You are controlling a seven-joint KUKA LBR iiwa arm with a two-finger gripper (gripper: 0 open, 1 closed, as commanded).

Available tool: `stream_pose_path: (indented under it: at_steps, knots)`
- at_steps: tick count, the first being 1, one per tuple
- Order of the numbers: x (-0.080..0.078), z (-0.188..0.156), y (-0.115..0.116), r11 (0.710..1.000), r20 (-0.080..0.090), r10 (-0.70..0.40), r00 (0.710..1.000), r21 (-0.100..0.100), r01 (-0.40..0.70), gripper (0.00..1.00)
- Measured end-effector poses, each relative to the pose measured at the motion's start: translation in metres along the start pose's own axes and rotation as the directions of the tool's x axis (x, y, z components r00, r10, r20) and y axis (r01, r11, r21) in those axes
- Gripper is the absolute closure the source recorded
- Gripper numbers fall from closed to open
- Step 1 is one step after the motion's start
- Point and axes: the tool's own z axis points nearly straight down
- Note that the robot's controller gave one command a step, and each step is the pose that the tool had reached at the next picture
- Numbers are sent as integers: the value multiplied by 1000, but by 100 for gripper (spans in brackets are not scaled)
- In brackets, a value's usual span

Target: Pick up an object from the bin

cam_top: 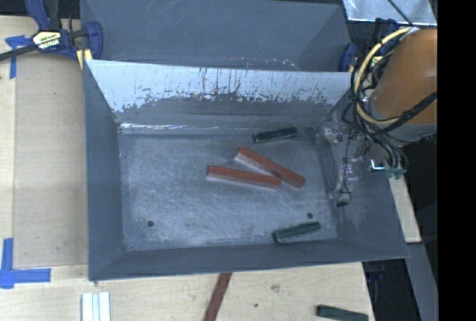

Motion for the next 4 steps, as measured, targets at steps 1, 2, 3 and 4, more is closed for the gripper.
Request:
stream_pose_path:
  at_steps: [1,2,3,4]
  knots:
    - [-2,-4,0,1000,8,-2,1000,1,2,0]
    - [-23,48,26,999,15,-49,999,3,49,0]
    - [11,105,38,992,10,-126,992,2,126,100]
    - [12,105,39,992,8,-126,992,2,126,0]
